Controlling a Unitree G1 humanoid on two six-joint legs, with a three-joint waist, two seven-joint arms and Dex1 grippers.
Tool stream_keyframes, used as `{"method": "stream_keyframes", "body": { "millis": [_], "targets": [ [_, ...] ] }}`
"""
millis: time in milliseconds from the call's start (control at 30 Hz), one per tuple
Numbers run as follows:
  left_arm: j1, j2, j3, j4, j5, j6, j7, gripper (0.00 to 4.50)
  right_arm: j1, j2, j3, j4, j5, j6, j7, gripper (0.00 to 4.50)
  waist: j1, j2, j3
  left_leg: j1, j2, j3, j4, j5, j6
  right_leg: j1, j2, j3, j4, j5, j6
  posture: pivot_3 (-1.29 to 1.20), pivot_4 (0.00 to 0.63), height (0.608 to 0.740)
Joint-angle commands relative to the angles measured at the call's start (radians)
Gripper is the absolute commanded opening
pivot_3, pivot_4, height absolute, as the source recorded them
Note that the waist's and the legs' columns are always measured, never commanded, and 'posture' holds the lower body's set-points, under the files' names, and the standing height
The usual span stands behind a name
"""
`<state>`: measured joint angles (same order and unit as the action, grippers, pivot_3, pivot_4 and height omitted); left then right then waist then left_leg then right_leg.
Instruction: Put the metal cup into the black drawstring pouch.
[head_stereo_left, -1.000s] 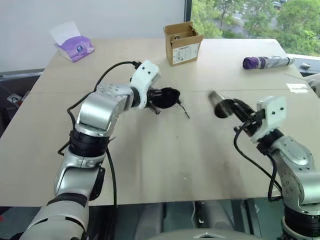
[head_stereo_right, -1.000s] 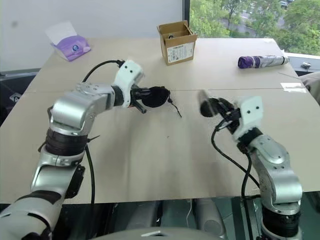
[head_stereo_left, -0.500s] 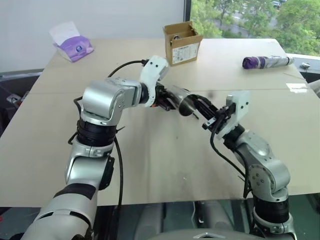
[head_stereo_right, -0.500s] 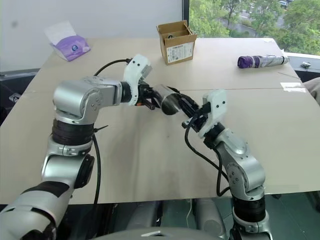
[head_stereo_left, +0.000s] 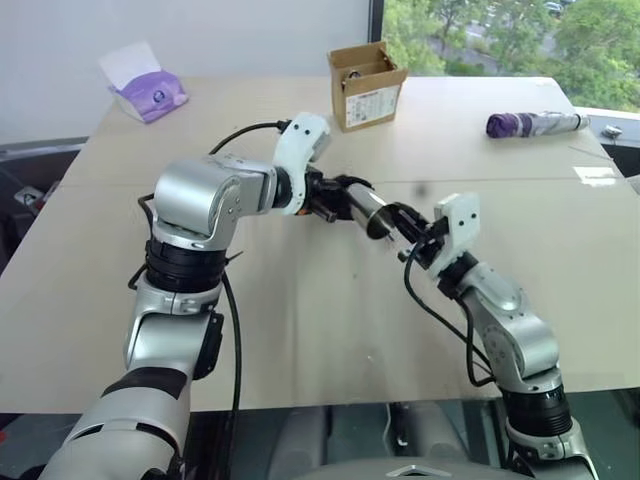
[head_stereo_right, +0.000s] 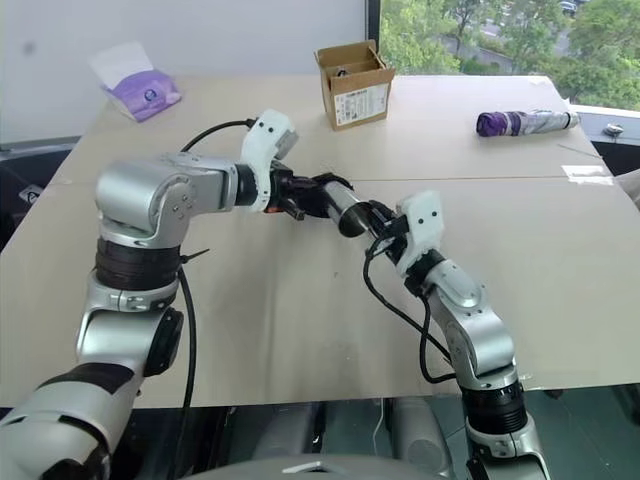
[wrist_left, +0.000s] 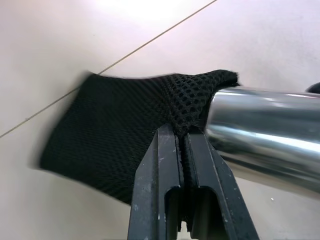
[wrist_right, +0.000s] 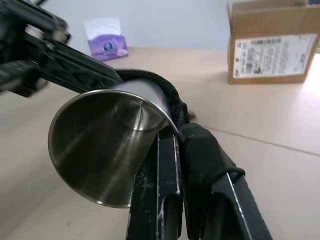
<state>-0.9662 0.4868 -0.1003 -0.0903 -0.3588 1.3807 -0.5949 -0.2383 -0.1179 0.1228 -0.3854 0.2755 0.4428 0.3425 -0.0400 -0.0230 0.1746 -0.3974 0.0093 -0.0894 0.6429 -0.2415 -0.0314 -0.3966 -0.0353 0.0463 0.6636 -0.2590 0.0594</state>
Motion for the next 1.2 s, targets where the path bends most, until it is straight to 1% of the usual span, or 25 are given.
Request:
{"method": "stream_keyframes", "body": {
  "millis": [33, 267, 467, 600, 733, 833, 900, 933, 1033, 1100, 1200],
  "targets": [
    [0.0, 0.006, 0.008, -0.053, -0.035, -0.008, -0.014, 0.0, -0.008, 0.002, 0.01, -0.034, 0.011, -0.016, 0.009, 0.1, -0.001, 0.0, 0.0, 0.0, 0.0, 0.0, 0.0, 0.0, 0.0, 0.0, 0.0, 0.0, 0.0, 0.0, 0.0, 0.0, 0.15, 0.74],
    [0.023, -0.003, 0.011, -0.092, -0.057, 0.01, -0.013, 0.0, -0.069, -0.009, 0.088, 0.028, -0.073, -0.035, 0.011, 0.1, -0.002, 0.0, 0.0, 0.0, 0.0, 0.0, 0.0, 0.0, 0.0, 0.0, 0.0, 0.0, 0.0, 0.0, 0.0, 0.0, 0.15, 0.74],
    [0.017, 0.015, -0.001, -0.113, -0.055, 0.024, -0.011, 0.0, -0.109, -0.025, 0.13, 0.079, -0.141, -0.041, 0.025, 0.1, 0.0, 0.0, 0.0, 0.0, 0.0, 0.0, 0.0, 0.0, 0.0, 0.0, 0.0, 0.0, 0.0, 0.0, 0.0, 0.0, 0.15, 0.74],
    [0.032, 0.044, -0.039, -0.142, -0.037, -0.006, -0.012, 0.0, -0.125, -0.023, 0.139, 0.102, -0.151, -0.031, 0.038, 0.1, 0.0, 0.0, 0.0, 0.0, 0.0, 0.0, 0.0, 0.0, 0.0, 0.0, 0.0, 0.0, 0.0, 0.0, 0.0, 0.0, 0.15, 0.74],
    [0.069, 0.091, -0.097, -0.172, -0.012, -0.075, -0.018, 0.0, -0.149, -0.016, 0.147, 0.134, -0.16, -0.026, 0.039, 0.1, -0.003, 0.0, 0.0, 0.0, 0.0, 0.0, 0.0, 0.0, 0.0, 0.0, 0.0, 0.001, 0.0, 0.0, 0.0, 0.0, 0.15, 0.74],
    [0.087, 0.1, -0.107, -0.175, -0.014, -0.089, -0.018, 0.0, -0.163, 0.027, 0.125, 0.157, -0.133, -0.031, 0.022, 0.1, -0.002, 0.0, 0.0, 0.0, 0.0, 0.0, 0.0, 0.0, 0.0, 0.0, 0.0, 0.0, 0.0, 0.0, 0.0, 0.0, 0.15, 0.74],
    [0.096, 0.087, -0.088, -0.173, -0.035, -0.064, -0.016, 0.0, -0.168, 0.082, 0.093, 0.181, -0.101, -0.035, -0.005, 0.1, -0.002, 0.0, 0.0, 0.0, 0.0, 0.0, 0.0, 0.0, 0.001, 0.0, 0.0, 0.0, 0.0, 0.0, 0.0, 0.0, 0.15, 0.74],
    [0.098, 0.069, -0.058, -0.159, -0.054, -0.028, -0.012, 0.0, -0.169, 0.107, 0.077, 0.199, -0.091, -0.044, -0.02, 0.1, -0.002, 0.0, 0.0, 0.0, 0.0, 0.0, 0.0, 0.0, 0.0, 0.0, 0.0, 0.0, 0.0, 0.0, 0.0, 0.0, 0.15, 0.74],
    [0.095, -0.006, 0.078, -0.091, -0.1, 0.087, 0.007, 0.0, -0.156, 0.176, 0.03, 0.221, -0.041, -0.051, -0.038, 0.1, -0.001, 0.0, 0.0, 0.0, 0.0, 0.0, 0.0, 0.0, 0.0, 0.0, 0.0, 0.0, 0.0, 0.0, 0.0, 0.0, 0.15, 0.74],
    [0.085, -0.06, 0.175, -0.056, -0.126, 0.152, 0.015, 0.0, -0.152, 0.187, 0.022, 0.226, -0.041, -0.049, -0.041, 0.1, -0.001, 0.0, 0.0, 0.0, 0.0, 0.0, 0.0, 0.0, 0.0, 0.0, 0.0, 0.0, 0.0, 0.0, 0.0, 0.0, 0.15, 0.74],
    [0.067, -0.098, 0.244, -0.037, -0.147, 0.22, 0.026, 0.0, -0.154, 0.179, 0.039, 0.239, -0.07, -0.064, -0.042, 0.1, -0.002, 0.0, 0.0, 0.0, 0.0, 0.0, 0.0, 0.0, 0.0, 0.0, 0.0, 0.0, 0.001, 0.0, 0.0, 0.0, 0.15, 0.74]
  ]
}}
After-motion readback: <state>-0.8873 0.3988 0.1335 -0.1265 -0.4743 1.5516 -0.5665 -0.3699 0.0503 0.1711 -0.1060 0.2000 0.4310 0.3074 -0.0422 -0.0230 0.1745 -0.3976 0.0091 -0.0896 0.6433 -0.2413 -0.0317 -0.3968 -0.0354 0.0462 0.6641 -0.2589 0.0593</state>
